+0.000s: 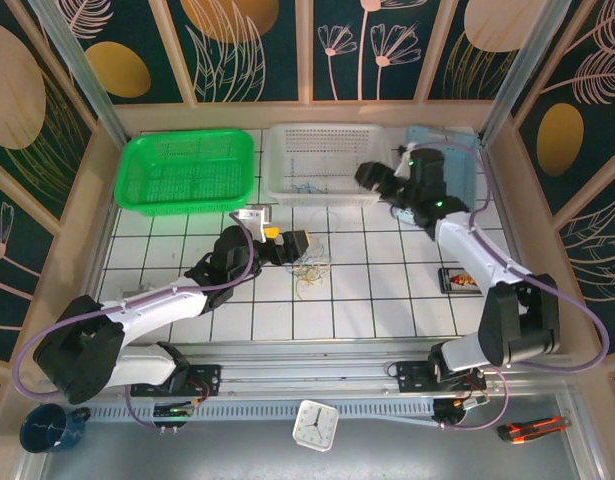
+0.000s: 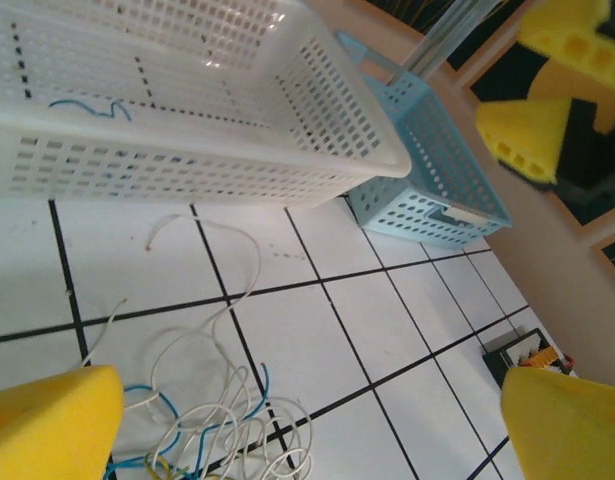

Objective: Untangle the cables

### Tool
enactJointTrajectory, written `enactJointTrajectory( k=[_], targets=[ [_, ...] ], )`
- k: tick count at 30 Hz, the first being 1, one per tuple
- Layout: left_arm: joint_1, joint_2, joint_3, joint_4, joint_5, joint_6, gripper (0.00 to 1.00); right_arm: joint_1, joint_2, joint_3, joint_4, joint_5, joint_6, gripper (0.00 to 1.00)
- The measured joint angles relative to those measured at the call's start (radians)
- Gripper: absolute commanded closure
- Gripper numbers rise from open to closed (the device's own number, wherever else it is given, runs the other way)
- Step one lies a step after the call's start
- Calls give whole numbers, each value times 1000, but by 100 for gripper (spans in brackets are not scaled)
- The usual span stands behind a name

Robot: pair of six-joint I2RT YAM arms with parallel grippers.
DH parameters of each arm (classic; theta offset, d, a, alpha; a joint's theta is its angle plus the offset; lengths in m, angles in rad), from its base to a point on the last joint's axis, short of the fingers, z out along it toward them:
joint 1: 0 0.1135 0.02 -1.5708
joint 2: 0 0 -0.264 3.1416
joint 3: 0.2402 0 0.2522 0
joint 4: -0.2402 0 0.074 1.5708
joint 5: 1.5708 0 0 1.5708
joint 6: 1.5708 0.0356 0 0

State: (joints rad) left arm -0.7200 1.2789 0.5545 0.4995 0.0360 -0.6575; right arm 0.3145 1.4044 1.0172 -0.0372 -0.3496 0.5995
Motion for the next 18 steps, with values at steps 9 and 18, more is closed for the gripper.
enactJointTrajectory(
  k=[9,18],
  targets=[
    [0,-63,-103,-73,-5,-35,10,401,-65,-197,-31,201,21,40],
    [1,-172,-161,-130,-90,-58,7,668,-66,-228,-88,409,121,56]
  ],
)
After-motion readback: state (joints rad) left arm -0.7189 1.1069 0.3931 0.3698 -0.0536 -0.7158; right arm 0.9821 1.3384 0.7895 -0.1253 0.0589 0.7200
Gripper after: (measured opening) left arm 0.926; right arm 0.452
